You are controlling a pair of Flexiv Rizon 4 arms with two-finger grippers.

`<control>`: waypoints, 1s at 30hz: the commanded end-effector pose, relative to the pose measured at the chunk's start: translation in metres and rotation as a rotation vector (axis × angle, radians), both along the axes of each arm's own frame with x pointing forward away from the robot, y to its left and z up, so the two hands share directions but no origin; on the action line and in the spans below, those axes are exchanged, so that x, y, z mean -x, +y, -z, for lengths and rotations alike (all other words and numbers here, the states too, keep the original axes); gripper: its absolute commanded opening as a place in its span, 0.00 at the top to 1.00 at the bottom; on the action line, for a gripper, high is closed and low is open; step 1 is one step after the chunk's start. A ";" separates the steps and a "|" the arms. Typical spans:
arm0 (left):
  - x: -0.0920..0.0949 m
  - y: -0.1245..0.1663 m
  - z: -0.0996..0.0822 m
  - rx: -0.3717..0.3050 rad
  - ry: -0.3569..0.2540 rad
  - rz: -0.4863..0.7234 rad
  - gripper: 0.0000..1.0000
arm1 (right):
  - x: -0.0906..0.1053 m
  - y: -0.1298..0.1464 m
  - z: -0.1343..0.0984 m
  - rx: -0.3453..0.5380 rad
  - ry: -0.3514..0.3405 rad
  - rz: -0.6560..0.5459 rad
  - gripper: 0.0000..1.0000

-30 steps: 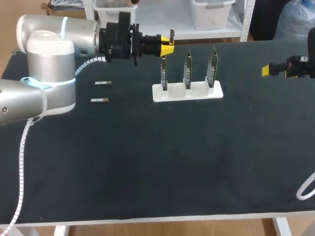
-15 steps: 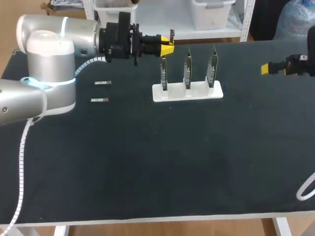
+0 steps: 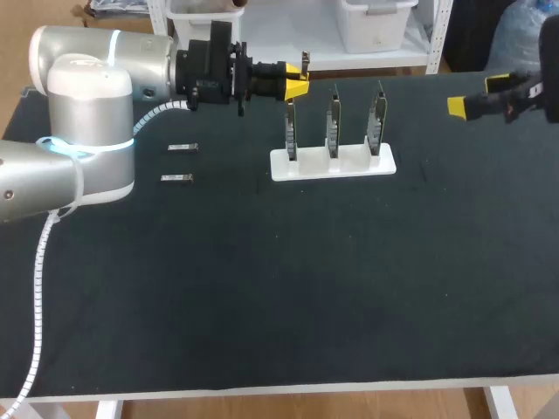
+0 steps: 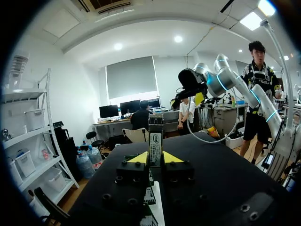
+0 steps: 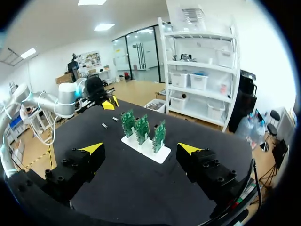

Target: Pick up the optical module with the left hand, and insert it into the network port with the right hand.

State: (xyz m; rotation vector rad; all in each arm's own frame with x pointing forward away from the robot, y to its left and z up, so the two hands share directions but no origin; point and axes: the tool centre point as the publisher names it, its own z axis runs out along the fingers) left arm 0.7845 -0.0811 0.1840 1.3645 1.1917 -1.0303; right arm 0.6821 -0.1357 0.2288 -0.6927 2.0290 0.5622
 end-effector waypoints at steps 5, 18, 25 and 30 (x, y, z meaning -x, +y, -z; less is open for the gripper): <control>0.000 0.000 0.000 0.001 -0.002 -0.002 1.00 | 0.002 0.008 -0.007 -0.049 -0.005 -0.242 0.00; 0.000 0.000 0.000 0.001 -0.002 -0.002 1.00 | -0.006 0.051 0.006 -0.032 -0.034 -0.421 0.00; 0.000 0.000 0.000 0.001 -0.002 -0.002 1.00 | -0.010 0.053 0.004 -0.030 -0.031 -0.424 0.00; 0.000 0.000 0.000 0.001 -0.002 -0.002 1.00 | -0.010 0.053 0.004 -0.030 -0.031 -0.424 0.00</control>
